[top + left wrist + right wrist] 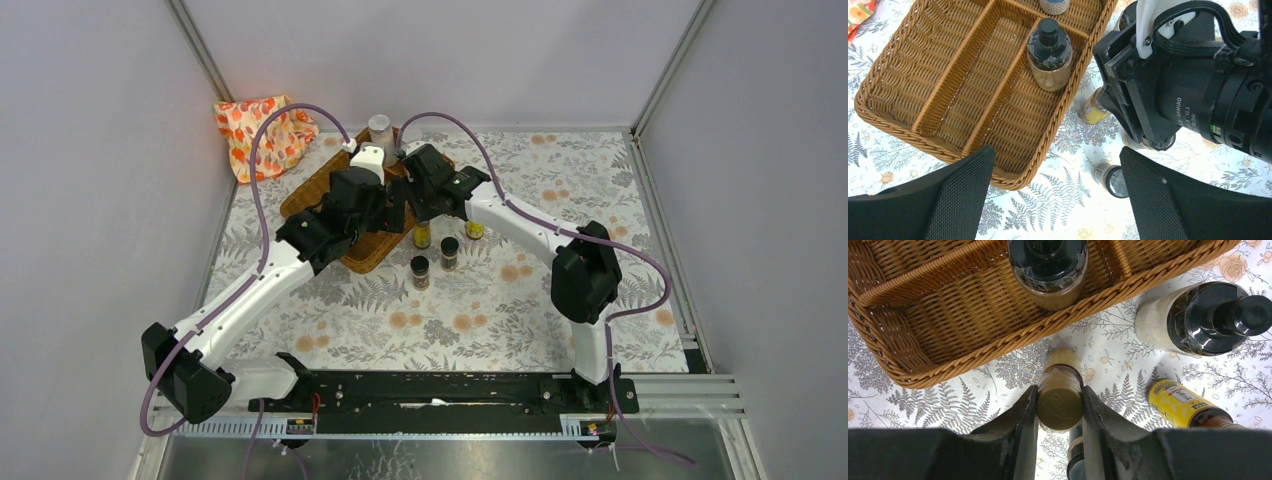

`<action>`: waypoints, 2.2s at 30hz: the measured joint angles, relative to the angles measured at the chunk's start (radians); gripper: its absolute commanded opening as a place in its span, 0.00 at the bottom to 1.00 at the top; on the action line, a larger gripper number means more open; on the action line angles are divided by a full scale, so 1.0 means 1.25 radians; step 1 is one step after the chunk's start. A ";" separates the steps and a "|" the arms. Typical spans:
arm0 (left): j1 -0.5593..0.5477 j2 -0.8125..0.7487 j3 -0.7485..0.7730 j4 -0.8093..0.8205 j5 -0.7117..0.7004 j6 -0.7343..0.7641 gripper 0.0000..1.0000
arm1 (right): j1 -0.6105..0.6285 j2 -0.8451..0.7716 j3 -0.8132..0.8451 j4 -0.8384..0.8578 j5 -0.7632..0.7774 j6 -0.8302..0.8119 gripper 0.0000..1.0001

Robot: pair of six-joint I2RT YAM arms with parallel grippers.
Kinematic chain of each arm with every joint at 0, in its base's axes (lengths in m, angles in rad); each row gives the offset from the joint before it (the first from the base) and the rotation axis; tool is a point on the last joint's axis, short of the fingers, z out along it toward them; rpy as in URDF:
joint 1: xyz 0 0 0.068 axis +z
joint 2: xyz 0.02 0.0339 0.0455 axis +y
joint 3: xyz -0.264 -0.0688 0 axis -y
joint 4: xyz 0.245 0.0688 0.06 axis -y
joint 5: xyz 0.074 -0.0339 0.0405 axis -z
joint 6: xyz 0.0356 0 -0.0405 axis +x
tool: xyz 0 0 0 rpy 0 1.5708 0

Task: Organize the condiment bottles
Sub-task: Place the bottle at the center of the board, then pick up the bottle from the center of the board.

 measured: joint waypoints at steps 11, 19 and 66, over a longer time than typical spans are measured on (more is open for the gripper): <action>0.000 0.000 -0.002 0.005 0.004 0.005 0.99 | 0.000 0.013 0.000 0.006 0.001 -0.002 0.44; 0.000 0.009 -0.002 0.010 0.004 0.013 0.99 | 0.000 0.013 0.001 0.008 0.001 -0.008 0.83; -0.014 0.051 -0.012 0.139 0.197 0.026 0.99 | -0.293 -0.168 0.051 0.021 0.233 0.095 0.92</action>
